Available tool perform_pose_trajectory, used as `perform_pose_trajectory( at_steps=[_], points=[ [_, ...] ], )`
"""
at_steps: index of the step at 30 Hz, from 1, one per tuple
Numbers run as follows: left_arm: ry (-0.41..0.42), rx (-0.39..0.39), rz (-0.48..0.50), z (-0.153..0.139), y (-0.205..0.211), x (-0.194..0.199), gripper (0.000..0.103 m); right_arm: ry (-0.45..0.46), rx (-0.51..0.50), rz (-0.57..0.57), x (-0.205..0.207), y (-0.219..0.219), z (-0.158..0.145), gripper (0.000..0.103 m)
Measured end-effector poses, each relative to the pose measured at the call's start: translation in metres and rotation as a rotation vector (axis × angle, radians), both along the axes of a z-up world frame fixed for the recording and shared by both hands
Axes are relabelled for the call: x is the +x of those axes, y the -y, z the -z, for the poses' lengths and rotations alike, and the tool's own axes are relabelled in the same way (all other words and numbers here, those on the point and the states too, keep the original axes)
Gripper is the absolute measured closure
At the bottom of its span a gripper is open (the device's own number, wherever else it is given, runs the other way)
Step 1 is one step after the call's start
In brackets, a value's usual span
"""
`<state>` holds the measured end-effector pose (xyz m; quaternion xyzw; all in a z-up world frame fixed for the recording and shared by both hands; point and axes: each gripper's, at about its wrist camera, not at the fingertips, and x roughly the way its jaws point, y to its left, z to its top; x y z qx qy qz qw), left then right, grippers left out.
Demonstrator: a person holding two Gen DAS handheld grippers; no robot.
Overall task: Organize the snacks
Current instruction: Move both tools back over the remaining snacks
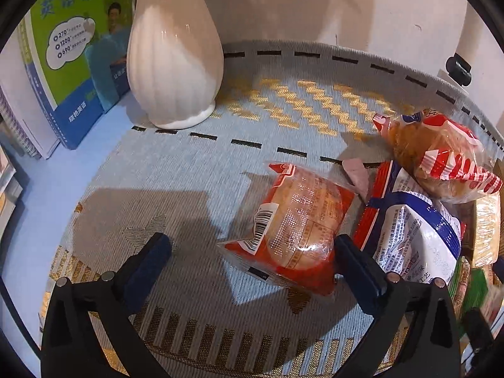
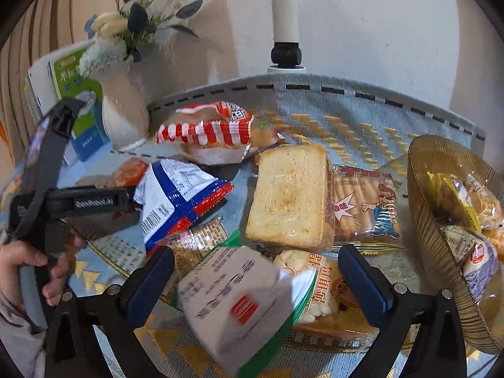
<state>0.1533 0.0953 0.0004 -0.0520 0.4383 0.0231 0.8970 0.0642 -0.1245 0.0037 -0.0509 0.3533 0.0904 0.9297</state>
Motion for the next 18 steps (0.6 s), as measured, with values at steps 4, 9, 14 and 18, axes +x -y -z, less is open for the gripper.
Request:
perform_pose_trajectory(
  at_steps=[4,9,14,18],
  points=[
    [-0.001,0.003,0.0,-0.0005,0.0002,0.0002,0.0,-0.004,-0.07,0.015,0.0007,-0.0098,0.0034,0.0],
    [-0.001,0.003,0.001,-0.001,0.0002,0.0,0.0,-0.001,-0.044,0.013,-0.0019,-0.0041,0.0037,0.0],
    [-0.001,0.004,0.001,-0.0011,0.0004,0.0001,0.0,-0.002,-0.057,0.016,-0.0028,-0.0037,0.0042,0.0],
    [-0.001,0.004,0.001,-0.0015,0.0004,-0.0002,0.0,-0.002,-0.058,0.015,-0.0025,-0.0037,0.0045,0.0]
  ],
)
